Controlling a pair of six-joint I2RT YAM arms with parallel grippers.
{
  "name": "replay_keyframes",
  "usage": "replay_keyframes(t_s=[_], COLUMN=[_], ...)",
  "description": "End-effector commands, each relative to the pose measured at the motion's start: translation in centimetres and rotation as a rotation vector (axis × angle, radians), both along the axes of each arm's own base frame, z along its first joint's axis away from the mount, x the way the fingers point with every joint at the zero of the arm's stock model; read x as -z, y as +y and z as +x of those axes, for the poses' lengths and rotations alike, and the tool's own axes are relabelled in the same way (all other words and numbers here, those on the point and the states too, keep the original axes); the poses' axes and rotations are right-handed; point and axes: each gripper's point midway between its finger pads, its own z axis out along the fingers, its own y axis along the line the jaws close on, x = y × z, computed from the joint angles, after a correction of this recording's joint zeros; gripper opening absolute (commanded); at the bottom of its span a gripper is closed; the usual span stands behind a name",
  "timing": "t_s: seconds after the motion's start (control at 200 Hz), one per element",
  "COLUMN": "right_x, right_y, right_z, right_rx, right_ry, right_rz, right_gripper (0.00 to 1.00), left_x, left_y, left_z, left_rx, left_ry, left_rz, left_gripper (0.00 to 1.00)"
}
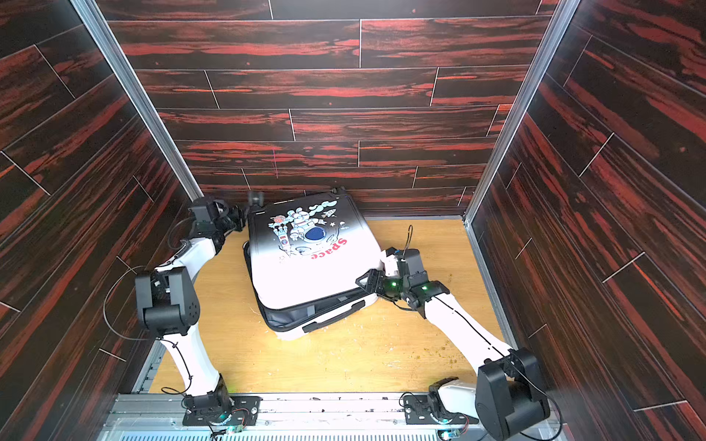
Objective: Open the suitcase zippers
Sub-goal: Adjust the suitcase at the center of the board.
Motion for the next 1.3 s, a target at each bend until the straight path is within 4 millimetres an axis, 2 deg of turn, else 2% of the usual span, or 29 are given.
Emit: replay_keyframes(t_s=[0.0,0.06,0.15,0.25,0.326,0.336,0.361,0.456,0.526,0.656,0.716,0.897,1.017,1.107,1.197,1.292], right_x=[-2.4,-2.3,-2.4,-2.4,-2.0,-2.0,-1.9,-2.0,-2.1,-0.3,0.2,-0.1,-0.6,-1.1,-1.4,-1.7], right_y=[1.7,1.9,1.4,0.4,0.2,0.1,0.2,0.5,1.3,2.3,2.7,3.7,3.9,3.9,3.8,3.8], right_z=[1.5,1.5,1.6,1.3,0.8,0.8,0.6,-0.2,-1.5,-3.7,-4.3,-4.9,-5.1,-5.4,-5.6,-6.1], right_rx=[-0.066,-0.08,-0.064,-0.044,-0.056,-0.057,-0.062,-0.092,-0.149,-0.191,-0.188,-0.18,-0.199,-0.214,-0.222,-0.241], right_ry=[-0.1,-0.105,-0.126,-0.141,-0.132,-0.13,-0.124,-0.116,-0.121,-0.097,-0.083,-0.083,-0.091,-0.104,-0.11,-0.124], right_rz=[0.072,0.081,0.051,-0.01,-0.03,-0.032,-0.028,-0.007,-0.001,-0.12,-0.111,-0.041,-0.034,-0.027,-0.032,-0.025], right_gripper=[0.74,0.74,0.74,0.74,0.74,0.74,0.74,0.74,0.75,0.75,0.75,0.75,0.76,0.76,0.76,0.76], left_x=[-5.6,-6.0,-5.6,-4.2,-2.8,-2.1,-2.7,-2.4,-2.0,1.1,3.0,7.6,9.5,8.9,7.1,6.7], left_y=[-3.3,-4.0,-4.2,-3.1,-1.5,-1.3,-0.9,0.4,0.9,1.0,0.7,-1.9,-3.7,-4.2,-4.7,-4.0], left_z=[-0.7,-0.4,-0.2,-2.2,-5.1,-5.4,-6.9,-11.4,-14.3,-19.4,-21.2,-23.7,-23.9,-23.6,-23.0,-22.9], left_rx=[0.088,0.118,0.118,0.086,0.032,0.024,0.002,-0.069,-0.104,-0.119,-0.113,-0.012,0.034,0.046,0.071,0.038], left_ry=[-0.17,-0.199,-0.201,-0.101,0.044,0.076,0.096,0.188,0.227,0.404,0.461,0.486,0.442,0.38,0.296,0.284], left_rz=[-0.061,-0.094,-0.105,0.036,0.182,0.195,0.227,0.327,0.362,0.453,0.44,0.317,0.201,0.18,0.178,0.191], left_gripper=[0.31,0.39,0.42,0.54,0.63,0.64,0.67,0.74,0.75,0.75,0.75,0.78,0.82,0.84,0.84,0.86])
